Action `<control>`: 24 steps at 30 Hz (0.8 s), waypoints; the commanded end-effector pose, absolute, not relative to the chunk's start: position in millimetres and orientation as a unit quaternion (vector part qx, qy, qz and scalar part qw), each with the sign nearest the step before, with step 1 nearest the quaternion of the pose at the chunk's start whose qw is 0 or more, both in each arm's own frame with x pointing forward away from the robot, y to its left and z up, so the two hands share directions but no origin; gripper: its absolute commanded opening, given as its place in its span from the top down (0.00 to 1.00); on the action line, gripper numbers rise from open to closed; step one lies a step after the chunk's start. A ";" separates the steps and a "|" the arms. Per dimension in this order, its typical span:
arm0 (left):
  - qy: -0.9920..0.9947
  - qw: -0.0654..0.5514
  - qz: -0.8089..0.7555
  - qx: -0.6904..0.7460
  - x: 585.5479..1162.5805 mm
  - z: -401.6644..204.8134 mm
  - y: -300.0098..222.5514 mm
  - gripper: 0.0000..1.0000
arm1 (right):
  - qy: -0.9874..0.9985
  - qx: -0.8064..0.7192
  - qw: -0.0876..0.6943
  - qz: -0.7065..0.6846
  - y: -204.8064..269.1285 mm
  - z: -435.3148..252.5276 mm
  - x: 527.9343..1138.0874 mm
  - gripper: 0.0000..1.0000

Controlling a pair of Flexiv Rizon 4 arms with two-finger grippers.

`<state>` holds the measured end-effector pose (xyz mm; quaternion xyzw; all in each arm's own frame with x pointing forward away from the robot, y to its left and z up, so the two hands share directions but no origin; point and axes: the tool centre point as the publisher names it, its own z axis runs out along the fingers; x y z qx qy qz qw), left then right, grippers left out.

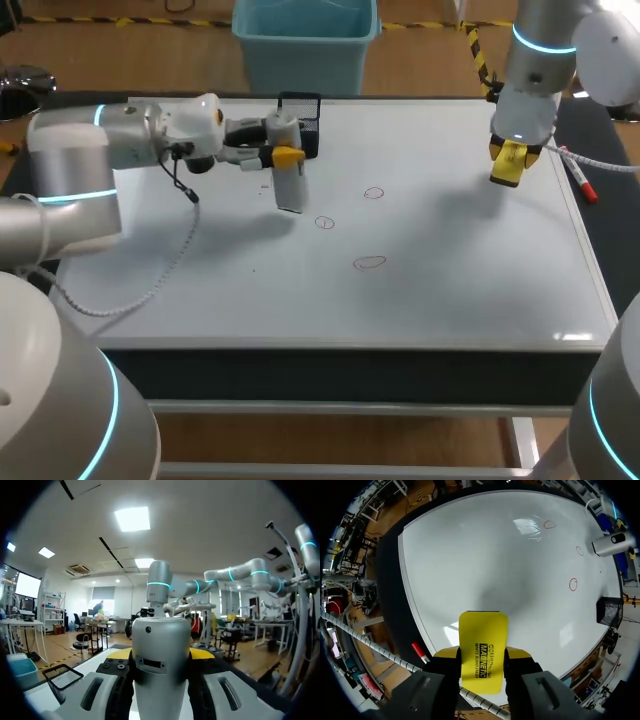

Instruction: Pick up the inspection probe, press it on each red-marked spot on the whiteboard one by one, put down the probe, pick up the eraser, and wipe off all the red marks.

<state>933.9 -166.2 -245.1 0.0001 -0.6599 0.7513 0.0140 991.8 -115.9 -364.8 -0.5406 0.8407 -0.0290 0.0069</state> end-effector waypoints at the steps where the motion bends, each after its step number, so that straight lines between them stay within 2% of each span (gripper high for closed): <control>1: -0.658 0.020 0.753 -0.003 934.4 -249.7 -181.5 1.00 | 0.840 -0.541 0.007 -0.030 -116.6 -364.0 991.6 1.00; 24: -0.664 0.051 0.746 0.001 930.5 -269.8 -208.0 1.00 | 0.840 -0.541 0.007 -0.030 -116.6 -364.0 991.6 1.00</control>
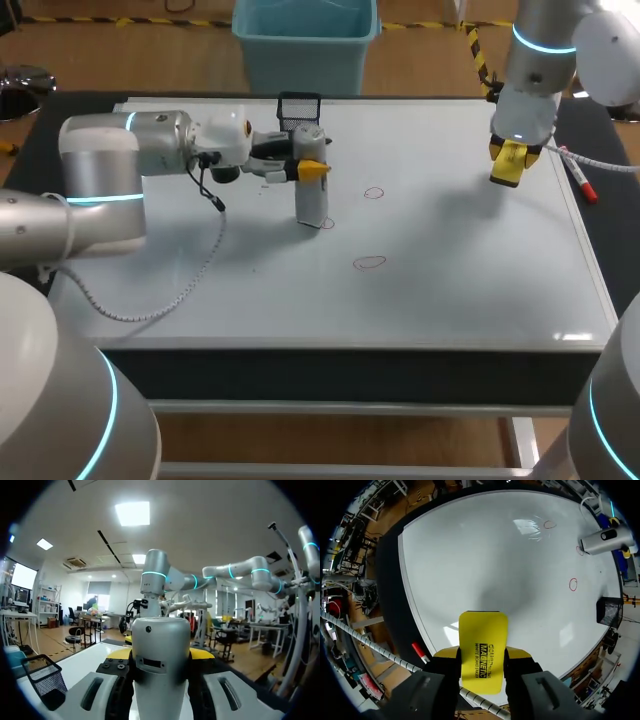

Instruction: Pick up the inspection probe, press it on each red-marked spot on the whiteboard one by one, put down the probe, pick up the eraser, and wipe off all the red marks.

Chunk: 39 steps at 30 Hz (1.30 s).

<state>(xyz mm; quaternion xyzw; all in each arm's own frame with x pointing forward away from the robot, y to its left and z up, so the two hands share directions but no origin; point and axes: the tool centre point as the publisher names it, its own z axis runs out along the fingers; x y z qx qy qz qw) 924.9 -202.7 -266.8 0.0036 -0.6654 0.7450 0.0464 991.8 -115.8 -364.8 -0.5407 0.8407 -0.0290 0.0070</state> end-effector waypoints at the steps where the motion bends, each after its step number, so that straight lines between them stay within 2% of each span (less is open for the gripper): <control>1: -0.665 0.052 0.745 0.001 931.2 -270.0 -208.9 1.00 | 0.840 -0.541 0.007 -0.030 -116.6 -364.0 991.6 1.00; 39: -0.673 0.061 0.737 0.008 932.0 -278.1 -209.1 1.00 | 0.840 -0.541 0.007 -0.030 -116.6 -364.0 991.6 1.00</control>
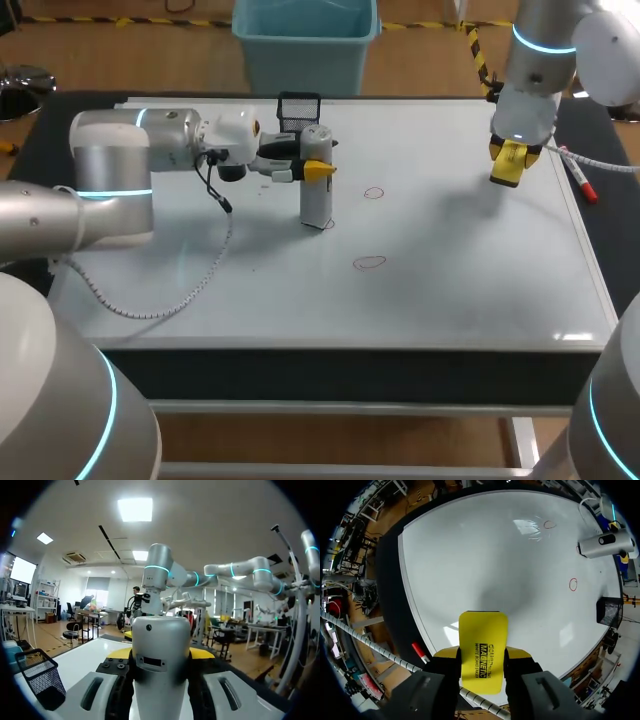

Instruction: Pick up the inspection probe, press it on each red-marked spot on the whiteboard one by one, put down the probe, pick up the eraser, and wipe off all the red marks.

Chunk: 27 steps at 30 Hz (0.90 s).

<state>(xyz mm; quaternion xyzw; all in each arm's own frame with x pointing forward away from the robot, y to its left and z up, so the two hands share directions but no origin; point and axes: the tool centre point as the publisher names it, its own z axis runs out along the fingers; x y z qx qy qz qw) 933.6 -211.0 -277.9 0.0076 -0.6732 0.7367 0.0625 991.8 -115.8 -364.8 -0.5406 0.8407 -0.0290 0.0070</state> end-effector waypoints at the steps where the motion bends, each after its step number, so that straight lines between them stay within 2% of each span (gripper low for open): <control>1: -0.670 0.062 0.740 0.011 931.9 -276.3 -207.9 1.00 | 0.840 -0.541 0.007 -0.030 -116.6 -364.0 991.6 1.00; 10: -0.675 0.038 0.737 0.011 949.4 -249.2 -173.7 1.00 | 0.840 -0.541 0.007 -0.030 -116.6 -364.0 991.6 1.00; 27: -0.682 -0.045 0.727 0.068 1002.0 -225.8 -45.8 1.00 | 0.840 -0.541 0.007 -0.030 -116.6 -364.0 991.6 1.00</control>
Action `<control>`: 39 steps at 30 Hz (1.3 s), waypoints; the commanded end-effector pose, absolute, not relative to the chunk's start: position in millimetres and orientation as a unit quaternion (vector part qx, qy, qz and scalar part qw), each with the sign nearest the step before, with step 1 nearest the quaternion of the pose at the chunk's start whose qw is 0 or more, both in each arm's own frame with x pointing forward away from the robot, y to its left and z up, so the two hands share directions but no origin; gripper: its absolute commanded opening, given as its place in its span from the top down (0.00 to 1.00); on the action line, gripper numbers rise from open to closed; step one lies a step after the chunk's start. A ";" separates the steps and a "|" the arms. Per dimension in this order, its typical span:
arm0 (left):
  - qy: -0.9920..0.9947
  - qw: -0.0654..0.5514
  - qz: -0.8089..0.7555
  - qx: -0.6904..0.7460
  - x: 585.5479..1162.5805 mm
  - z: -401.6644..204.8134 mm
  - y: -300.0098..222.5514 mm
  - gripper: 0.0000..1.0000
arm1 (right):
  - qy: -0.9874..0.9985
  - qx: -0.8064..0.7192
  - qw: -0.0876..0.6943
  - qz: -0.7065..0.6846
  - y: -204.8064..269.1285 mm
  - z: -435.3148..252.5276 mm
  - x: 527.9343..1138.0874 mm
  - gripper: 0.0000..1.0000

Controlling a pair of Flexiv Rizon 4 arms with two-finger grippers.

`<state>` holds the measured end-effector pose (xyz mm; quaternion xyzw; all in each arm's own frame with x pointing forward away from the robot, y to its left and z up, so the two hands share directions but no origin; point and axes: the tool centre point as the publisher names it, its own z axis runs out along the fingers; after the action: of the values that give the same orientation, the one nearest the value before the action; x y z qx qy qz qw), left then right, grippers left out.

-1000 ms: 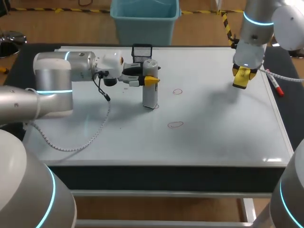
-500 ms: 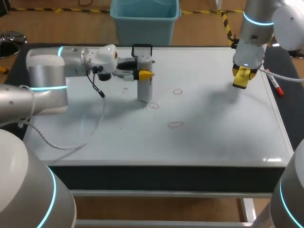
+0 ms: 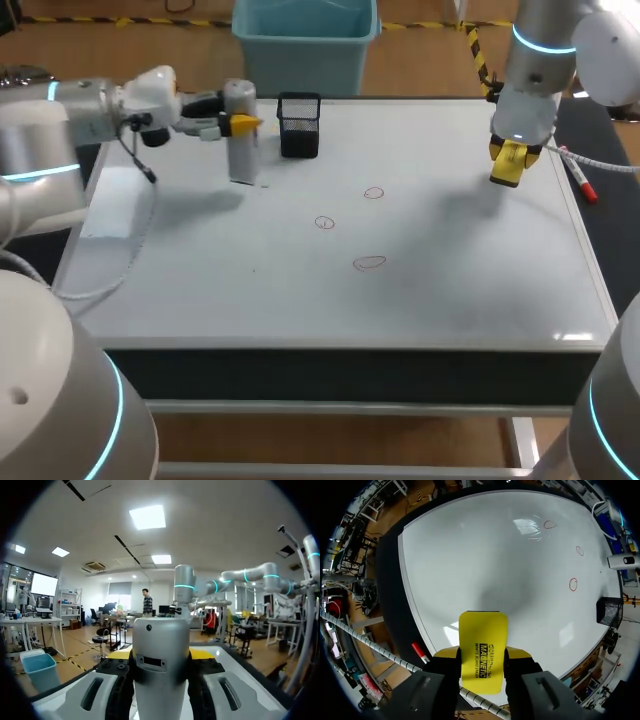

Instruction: Pick up the inspection probe, press it on each red-marked spot on the whiteboard one by one, put down the probe, pick up the eraser, and wipe off all the red marks.

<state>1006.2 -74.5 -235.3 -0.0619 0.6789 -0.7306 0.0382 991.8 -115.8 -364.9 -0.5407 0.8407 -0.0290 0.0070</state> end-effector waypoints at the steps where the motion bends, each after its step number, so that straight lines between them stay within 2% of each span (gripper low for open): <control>1: 0.684 0.052 -0.723 -0.074 1005.4 -225.0 -36.3 1.00 | 0.840 -0.541 0.007 -0.030 -116.6 -364.0 991.6 1.00; 14: 0.671 0.094 -0.729 -0.096 1029.3 -221.1 32.9 1.00 | 0.840 -0.541 0.007 -0.030 -116.6 -364.0 991.6 1.00; 35: 0.666 0.099 -0.733 -0.095 1031.1 -221.1 46.4 1.00 | 0.840 -0.541 0.007 -0.030 -116.6 -364.0 991.6 1.00; 39: 0.666 0.099 -0.733 -0.095 1031.1 -221.1 46.4 1.00 | 0.823 -0.566 -0.001 -0.044 -74.0 -359.4 986.6 1.00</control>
<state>1031.0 46.4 -221.9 -0.0950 0.6662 -0.7332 0.0982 990.1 -97.7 -362.8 -0.5678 0.8226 -0.0282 0.0101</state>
